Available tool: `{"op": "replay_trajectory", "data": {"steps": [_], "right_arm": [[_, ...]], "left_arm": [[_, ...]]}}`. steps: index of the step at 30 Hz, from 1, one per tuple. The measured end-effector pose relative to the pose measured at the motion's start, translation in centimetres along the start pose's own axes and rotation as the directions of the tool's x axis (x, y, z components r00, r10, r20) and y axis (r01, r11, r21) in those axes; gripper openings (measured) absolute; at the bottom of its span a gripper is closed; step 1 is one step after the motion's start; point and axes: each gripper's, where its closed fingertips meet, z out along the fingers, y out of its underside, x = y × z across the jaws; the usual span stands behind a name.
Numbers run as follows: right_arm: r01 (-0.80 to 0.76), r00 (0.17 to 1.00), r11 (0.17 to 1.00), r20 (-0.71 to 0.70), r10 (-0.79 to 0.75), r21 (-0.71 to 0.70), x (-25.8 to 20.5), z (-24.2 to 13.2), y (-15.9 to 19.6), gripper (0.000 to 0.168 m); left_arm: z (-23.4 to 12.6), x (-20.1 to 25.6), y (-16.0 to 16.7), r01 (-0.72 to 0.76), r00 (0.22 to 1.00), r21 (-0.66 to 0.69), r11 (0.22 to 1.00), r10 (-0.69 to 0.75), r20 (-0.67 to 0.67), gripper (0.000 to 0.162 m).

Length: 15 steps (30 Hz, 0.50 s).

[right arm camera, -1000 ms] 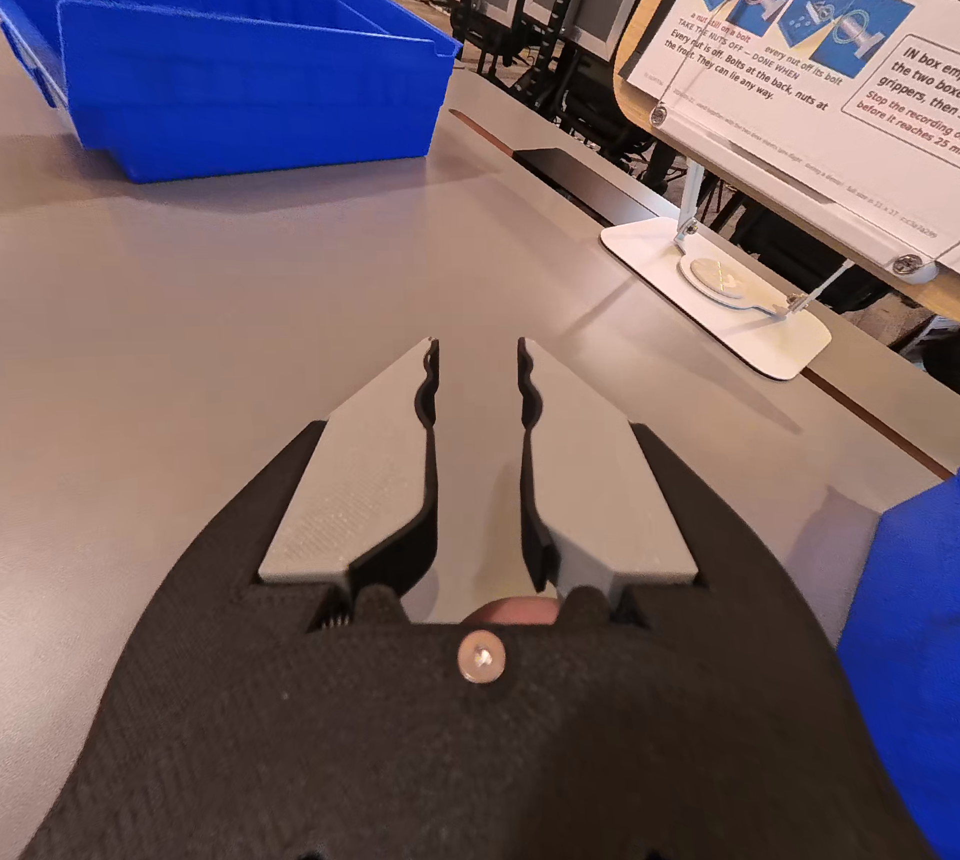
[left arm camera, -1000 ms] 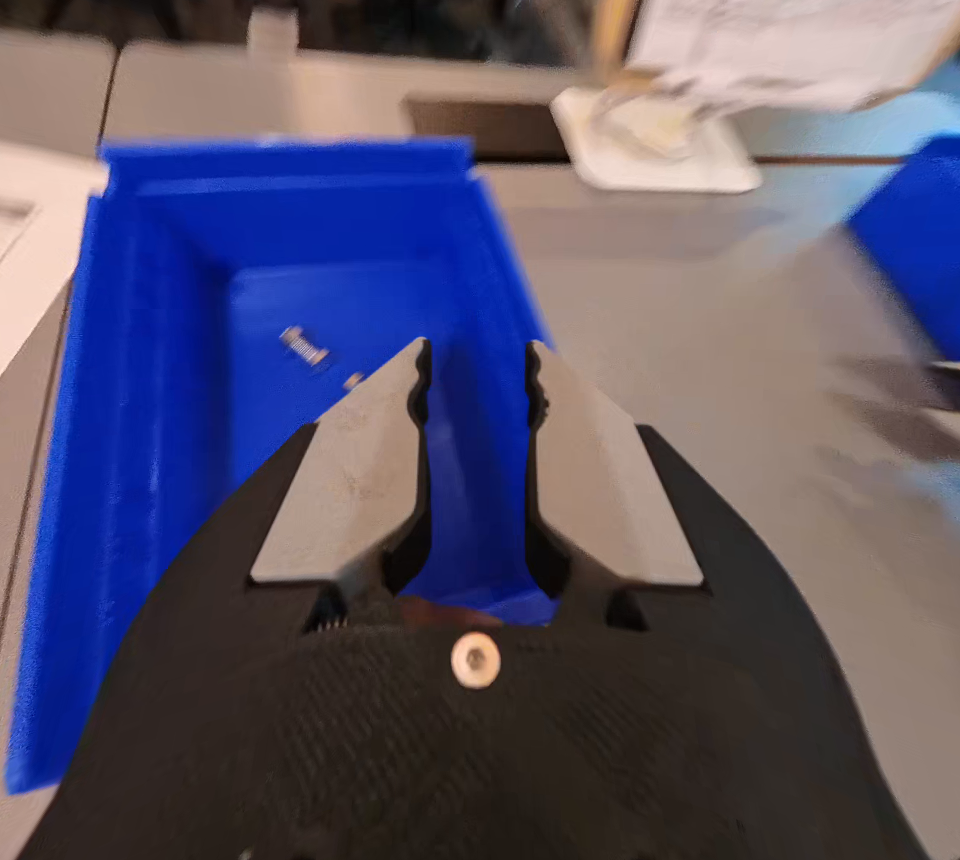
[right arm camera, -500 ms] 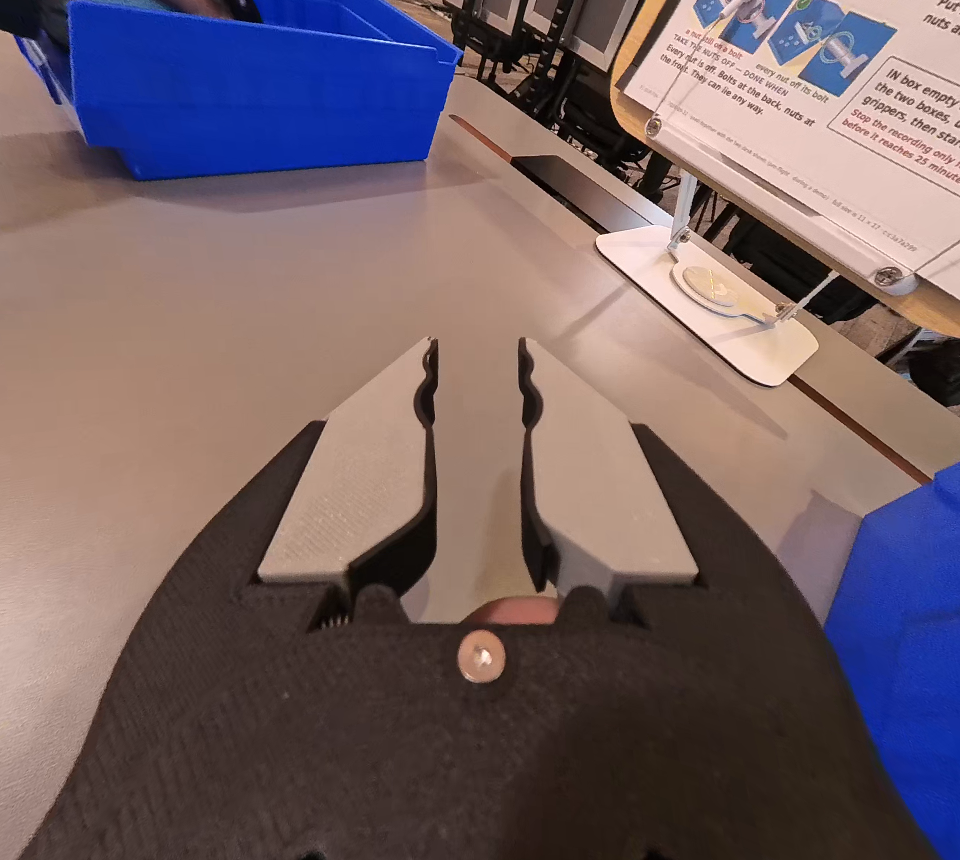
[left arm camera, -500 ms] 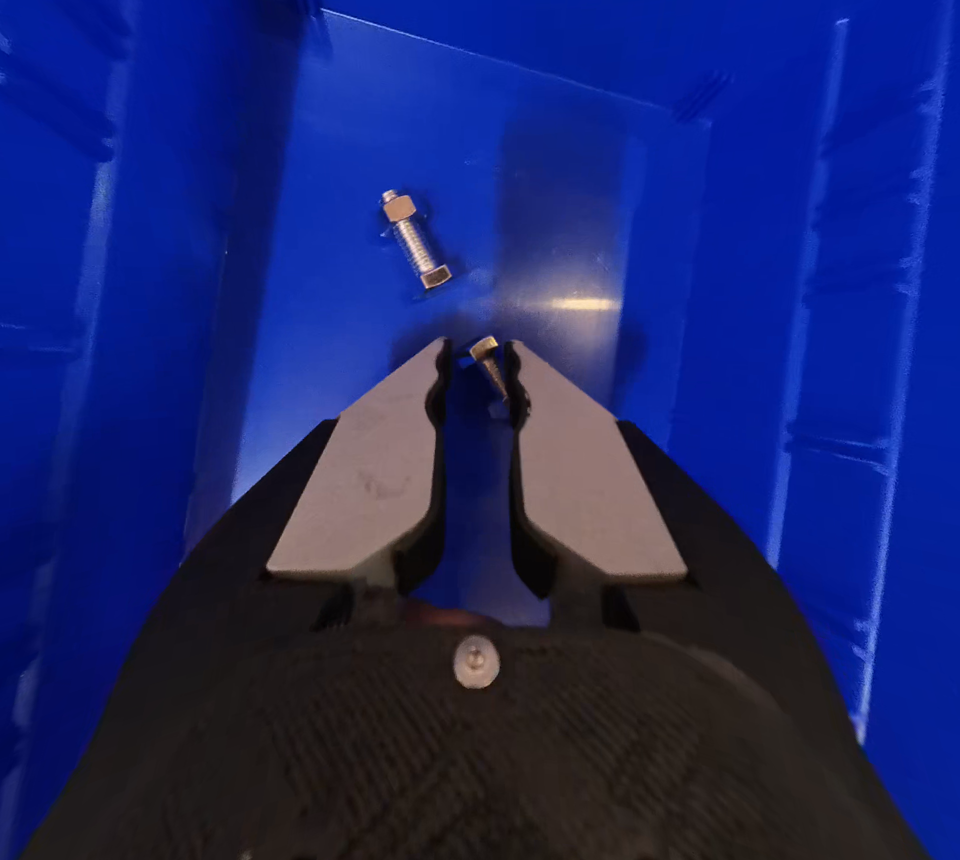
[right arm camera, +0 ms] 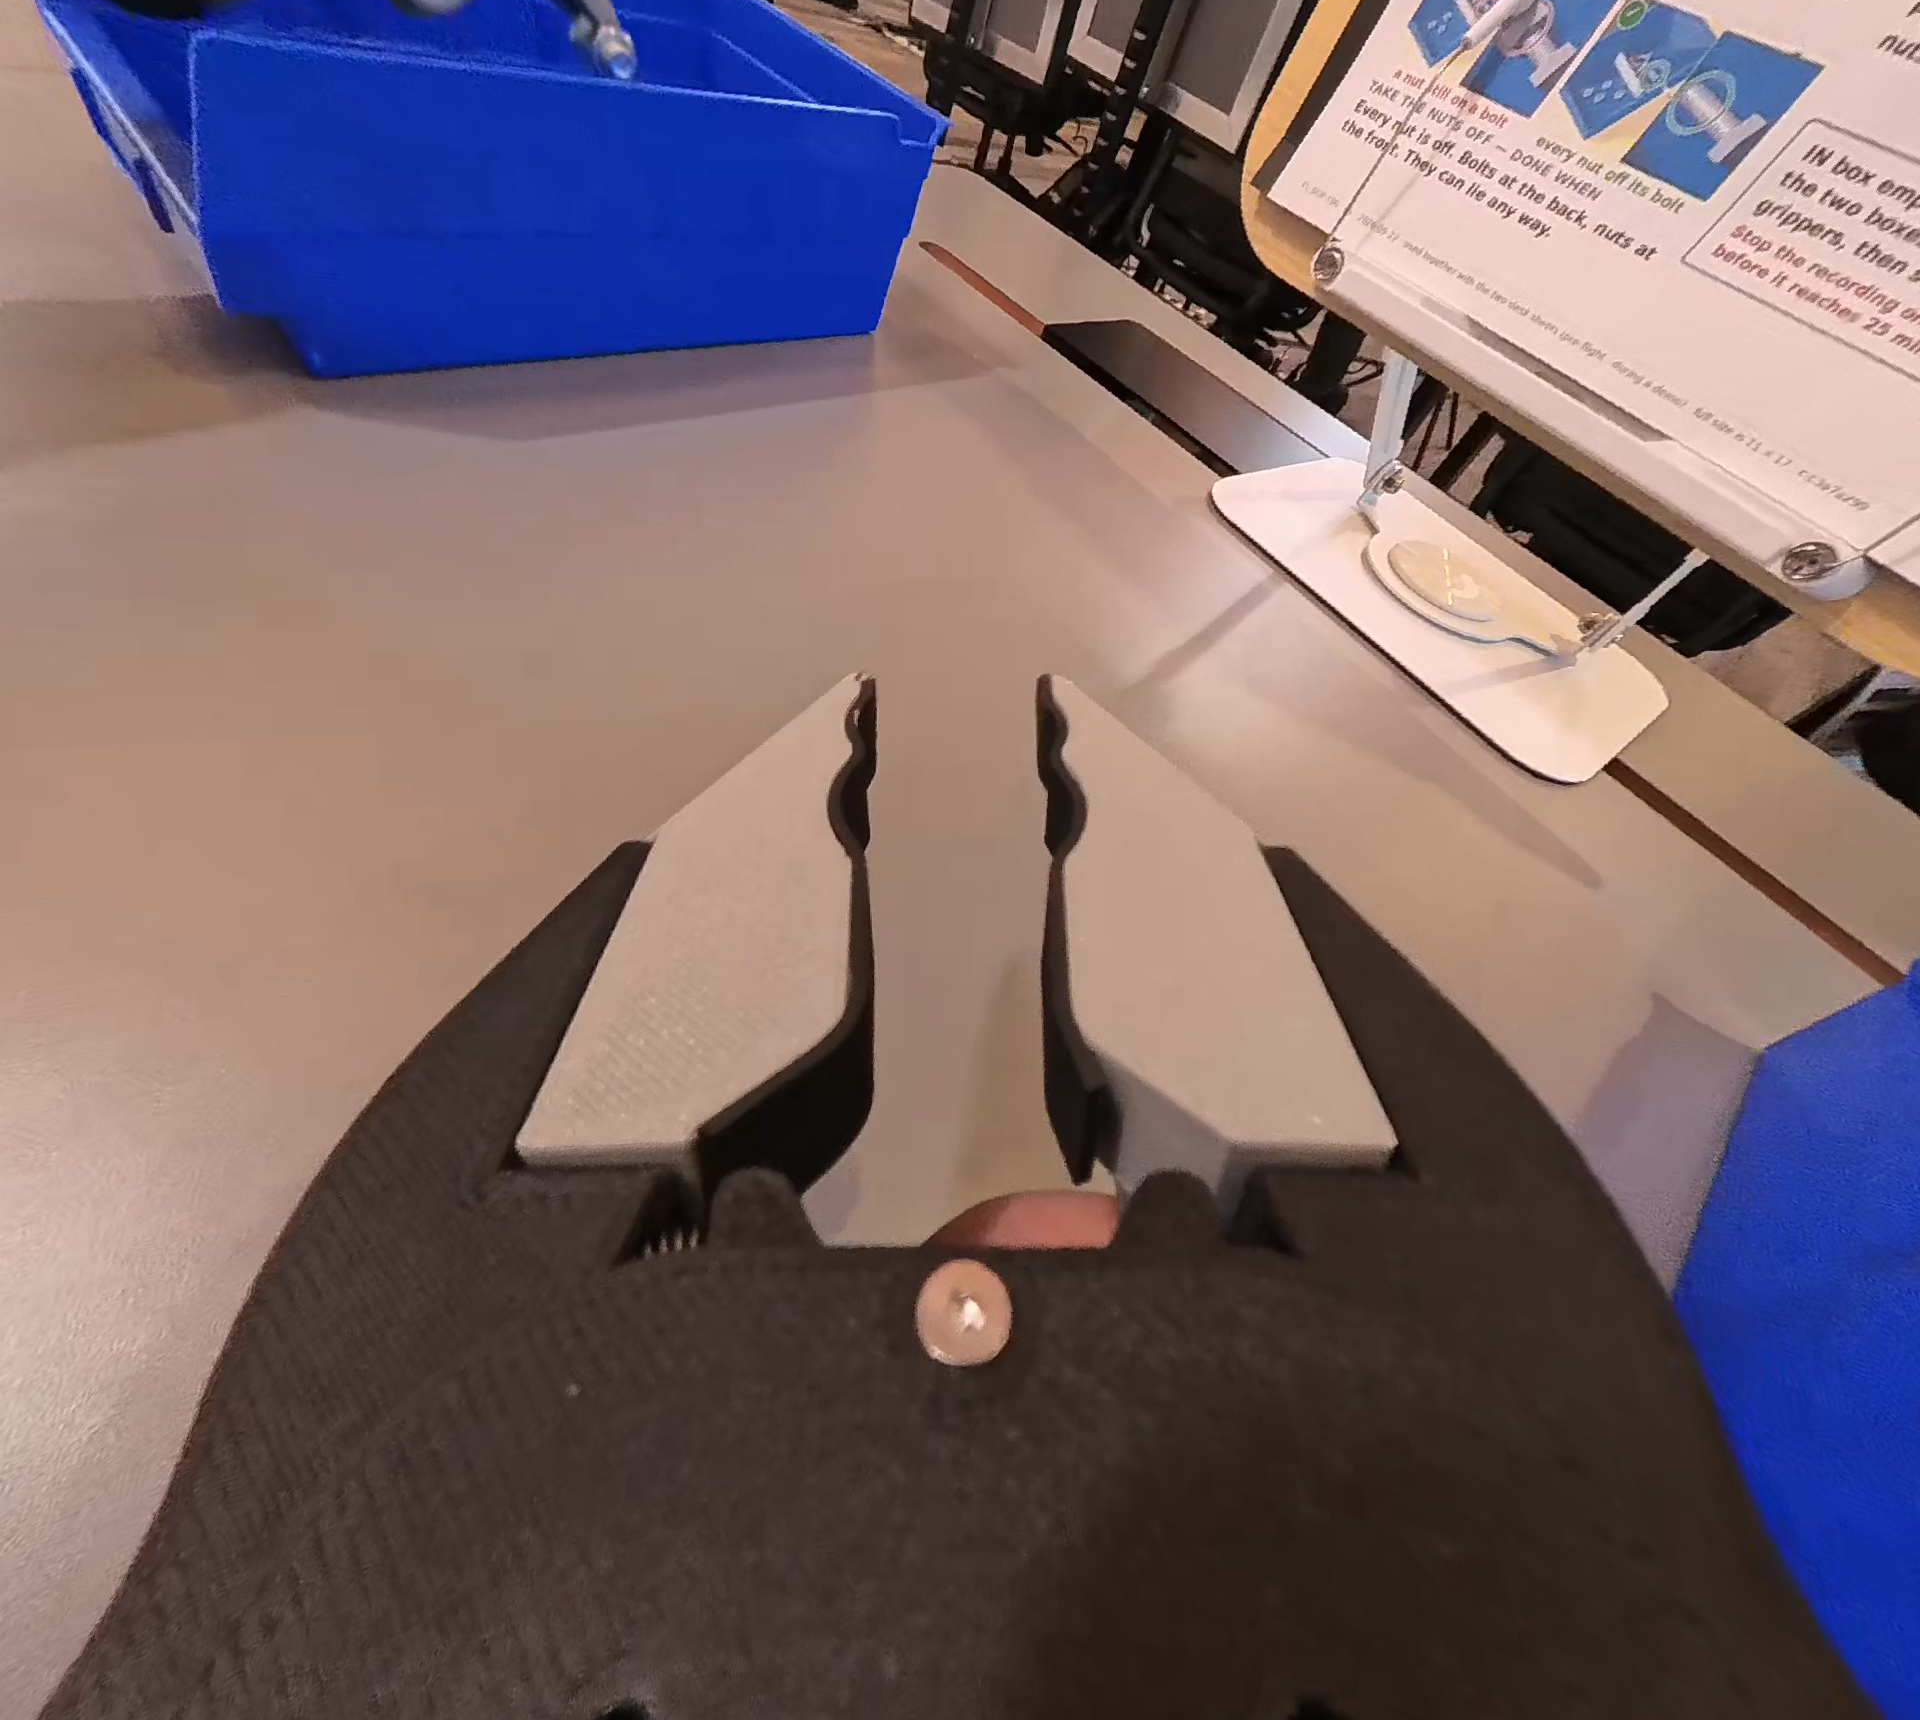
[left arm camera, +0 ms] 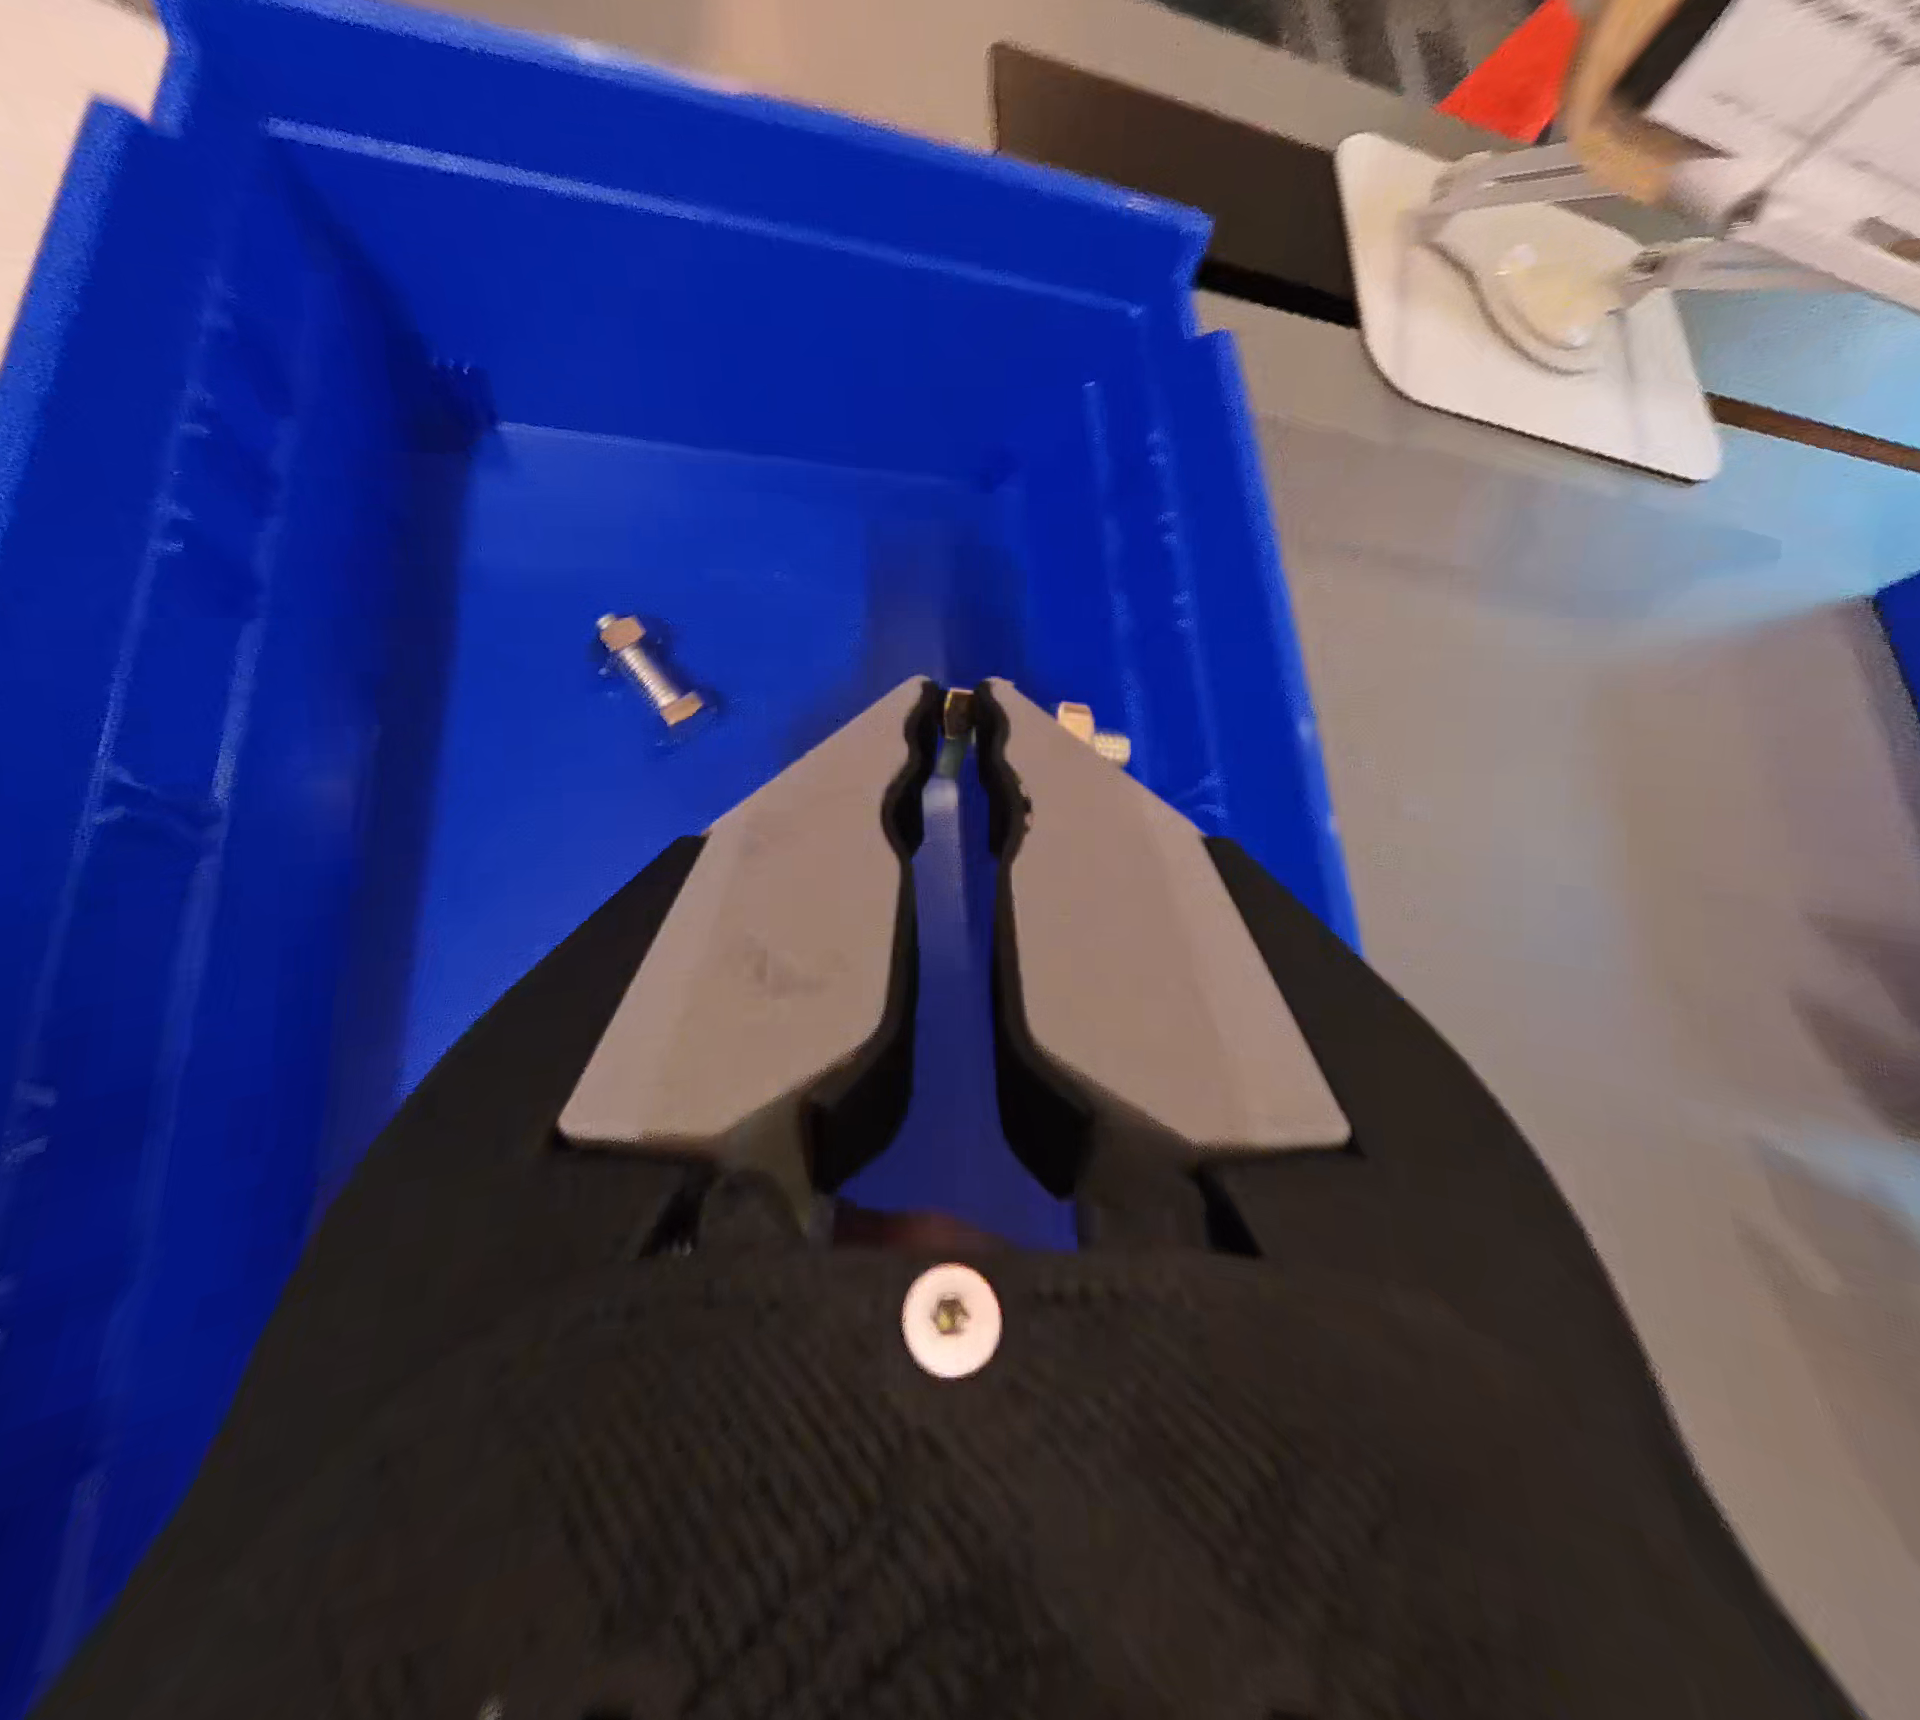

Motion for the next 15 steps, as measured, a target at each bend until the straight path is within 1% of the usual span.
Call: {"op": "replay_trajectory", "data": {"steps": [3, 6, 10, 15], "right_arm": [[-0.008, 1.0, 1.0, 0.015, 0.008, -0.014, -0.3, 0.3, 0.4, 0.028], [-0.001, 1.0, 1.0, 0.015, 0.001, -0.017, -0.4, 0.3, 0.4, 0.028], [-0.001, 1.0, 1.0, 0.019, 0.001, -0.017, -0.4, 0.3, 0.4, 0.028], [0.002, 0.999, 0.999, 0.034, -0.001, -0.033, -0.7, 0.5, 0.8, 0.028]], "left_arm": [[-0.5, 0.4, 0.3, -0.088, 0.995, -0.013, 0.996, 0.089, 0.048, 0.004], [-0.2, -1.4, 0.9, -0.125, 0.982, -0.041, 0.991, 0.13, 0.139, 0.005], [0.2, -2.4, 1.7, -0.118, 0.98, -0.06, 0.991, 0.126, 0.153, 0.005], [0.3, -2.7, 1.6, -0.108, 0.982, -0.048, 0.993, 0.114, 0.147, 0.005]]}}
